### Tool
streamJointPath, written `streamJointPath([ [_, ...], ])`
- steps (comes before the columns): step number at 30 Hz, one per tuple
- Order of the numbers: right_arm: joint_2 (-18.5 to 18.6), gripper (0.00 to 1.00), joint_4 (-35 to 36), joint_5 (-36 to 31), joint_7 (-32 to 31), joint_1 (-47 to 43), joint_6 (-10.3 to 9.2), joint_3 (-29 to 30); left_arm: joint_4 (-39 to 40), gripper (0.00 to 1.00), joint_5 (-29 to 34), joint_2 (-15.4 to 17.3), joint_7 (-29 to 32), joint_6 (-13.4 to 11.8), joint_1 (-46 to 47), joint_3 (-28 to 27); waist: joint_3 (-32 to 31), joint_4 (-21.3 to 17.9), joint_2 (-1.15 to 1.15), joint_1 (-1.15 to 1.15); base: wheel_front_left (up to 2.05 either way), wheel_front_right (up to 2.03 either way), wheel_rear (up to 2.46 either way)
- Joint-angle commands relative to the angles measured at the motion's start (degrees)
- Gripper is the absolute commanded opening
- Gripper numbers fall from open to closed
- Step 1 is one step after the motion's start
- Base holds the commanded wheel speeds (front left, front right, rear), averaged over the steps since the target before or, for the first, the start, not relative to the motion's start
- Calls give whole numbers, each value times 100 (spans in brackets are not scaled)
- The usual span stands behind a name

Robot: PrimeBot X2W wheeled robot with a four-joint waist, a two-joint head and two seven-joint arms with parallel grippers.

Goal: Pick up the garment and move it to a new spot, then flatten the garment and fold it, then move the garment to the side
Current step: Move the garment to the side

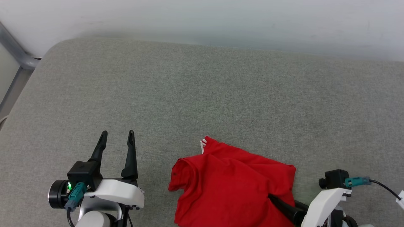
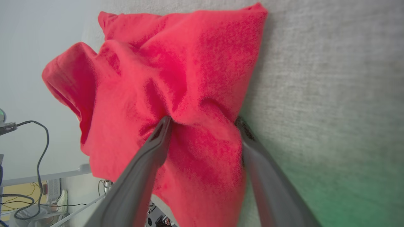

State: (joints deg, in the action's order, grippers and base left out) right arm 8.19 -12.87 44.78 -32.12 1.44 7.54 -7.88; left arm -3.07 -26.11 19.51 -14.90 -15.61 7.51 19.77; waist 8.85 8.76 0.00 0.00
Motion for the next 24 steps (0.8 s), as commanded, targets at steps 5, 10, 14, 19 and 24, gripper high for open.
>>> streamJointPath([
  [5,69,0,-392,159,-33,106,-13,-311,-71,100,123,-127,-41,98,43,-109,34,33,0,0,0,0,0],
  [10,254,0,-330,104,157,255,-12,-468,-152,100,177,-185,-41,191,-25,-202,-99,-13,0,0,0,0,0],
  [14,433,0,-129,10,277,272,-11,-519,-198,100,232,-200,-41,249,-132,-270,-338,-133,0,0,0,0,0],
  [19,688,0,91,-217,168,114,-9,-459,-195,100,267,-178,-41,297,-306,-277,-660,-422,0,0,0,0,0],
  [24,960,0,312,-437,-117,-3,-8,-315,-74,100,272,-177,-41,270,-469,-287,-753,-942,0,0,0,0,0],
])
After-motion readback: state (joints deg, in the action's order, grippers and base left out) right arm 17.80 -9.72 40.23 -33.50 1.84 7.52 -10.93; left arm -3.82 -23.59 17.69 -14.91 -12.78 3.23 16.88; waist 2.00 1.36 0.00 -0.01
